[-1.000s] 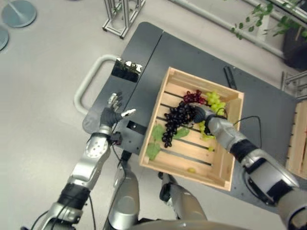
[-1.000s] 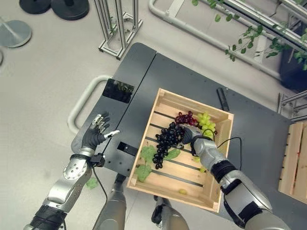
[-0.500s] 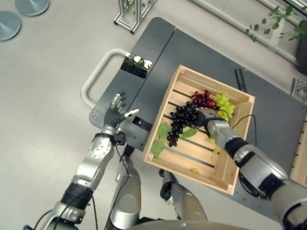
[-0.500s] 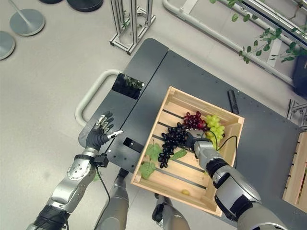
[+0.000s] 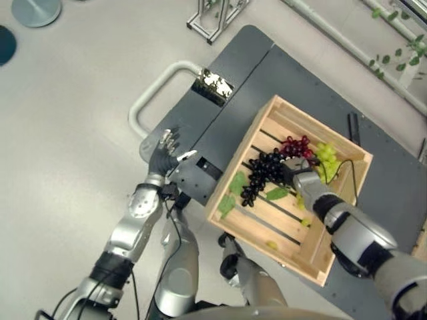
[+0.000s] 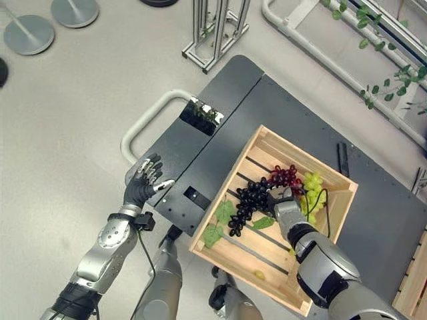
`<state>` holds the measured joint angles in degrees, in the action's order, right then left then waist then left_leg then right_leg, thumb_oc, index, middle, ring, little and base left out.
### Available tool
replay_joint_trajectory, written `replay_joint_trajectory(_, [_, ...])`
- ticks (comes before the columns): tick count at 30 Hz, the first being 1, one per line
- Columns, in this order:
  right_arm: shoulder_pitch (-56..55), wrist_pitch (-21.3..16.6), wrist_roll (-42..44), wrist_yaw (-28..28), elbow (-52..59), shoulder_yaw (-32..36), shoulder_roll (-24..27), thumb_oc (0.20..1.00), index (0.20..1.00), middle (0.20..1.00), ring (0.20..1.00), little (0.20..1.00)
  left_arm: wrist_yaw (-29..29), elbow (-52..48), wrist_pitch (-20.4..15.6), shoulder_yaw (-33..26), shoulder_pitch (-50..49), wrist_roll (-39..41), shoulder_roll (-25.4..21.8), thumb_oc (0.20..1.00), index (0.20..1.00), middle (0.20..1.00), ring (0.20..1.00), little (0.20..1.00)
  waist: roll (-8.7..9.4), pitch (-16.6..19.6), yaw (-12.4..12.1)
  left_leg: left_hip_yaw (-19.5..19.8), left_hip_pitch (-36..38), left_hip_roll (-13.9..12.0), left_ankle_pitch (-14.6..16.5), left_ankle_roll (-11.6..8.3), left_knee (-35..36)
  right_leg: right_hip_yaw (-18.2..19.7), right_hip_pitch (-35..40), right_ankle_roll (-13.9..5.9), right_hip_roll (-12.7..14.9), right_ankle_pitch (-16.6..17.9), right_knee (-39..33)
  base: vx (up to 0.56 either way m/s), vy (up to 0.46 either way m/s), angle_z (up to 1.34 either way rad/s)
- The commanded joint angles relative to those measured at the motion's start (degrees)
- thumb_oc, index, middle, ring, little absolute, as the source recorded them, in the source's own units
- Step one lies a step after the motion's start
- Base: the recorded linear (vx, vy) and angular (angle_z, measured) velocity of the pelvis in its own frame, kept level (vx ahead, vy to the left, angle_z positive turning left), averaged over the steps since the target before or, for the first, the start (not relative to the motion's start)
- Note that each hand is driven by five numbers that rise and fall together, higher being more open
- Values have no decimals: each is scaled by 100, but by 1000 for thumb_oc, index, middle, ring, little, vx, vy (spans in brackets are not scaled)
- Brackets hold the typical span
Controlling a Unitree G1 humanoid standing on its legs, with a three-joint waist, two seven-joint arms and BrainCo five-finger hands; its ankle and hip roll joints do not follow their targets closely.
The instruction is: Pick up the fruits from the basket on one side to the basket on the other side
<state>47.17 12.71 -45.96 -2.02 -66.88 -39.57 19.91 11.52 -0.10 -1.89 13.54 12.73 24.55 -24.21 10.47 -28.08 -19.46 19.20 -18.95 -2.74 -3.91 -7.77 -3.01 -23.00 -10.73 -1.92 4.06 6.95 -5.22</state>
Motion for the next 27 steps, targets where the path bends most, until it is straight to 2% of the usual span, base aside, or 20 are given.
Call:
replay_joint_trajectory(1, [-42,-124,868,-260,-5,42,-411,1000,1000,1000,1000,1000,77,-358,-306,90,158,189,70,1000,1000,1000,1000,1000,1,-154,-71,70,-129,150,-549,272,801,3,155,-498,354,-260,189,-10,31,4])
replay_joint_trajectory(2, [-192,-196,1620,-476,54,336,-646,1000,1000,1000,1000,1000,117,-345,-296,75,129,206,108,1000,1000,1000,1000,1000,-18,-157,-71,72,-121,137,-557,280,801,21,156,-487,333,-269,183,0,0,0])
replay_joint_trajectory(4, [-289,-288,2188,-630,184,503,-838,1000,1000,1000,1000,1000,182,-340,-304,61,87,229,133,1000,1000,1000,1000,1000,-21,-154,-58,47,-85,102,-518,274,801,49,169,-470,305,-305,187,0,0,0])
replay_joint_trajectory(13, [-670,-588,4218,-1264,658,1213,-1325,1000,1000,1000,1000,1000,512,-378,-310,12,-72,265,167,1000,1000,1000,1000,1000,-52,-170,113,-21,-68,62,-559,294,801,144,87,-450,287,-285,227,-16,23,-2])
replay_joint_trajectory(19, [-792,-647,4390,-1406,862,1233,-1410,1000,1000,1000,1000,1000,661,-412,-321,-7,-158,268,159,1000,1000,1000,1000,1000,-49,-170,180,-66,-78,49,-563,298,801,175,32,-452,275,-285,251,-1,8,-2])
replay_joint_trajectory(27, [-742,-515,3641,-1312,633,949,-1351,1000,1000,1000,1000,1000,717,-340,-405,73,-154,256,190,1000,1000,1000,1000,1000,-143,-171,176,-54,-140,74,-569,311,801,156,-10,-460,288,-285,252,0,0,0])
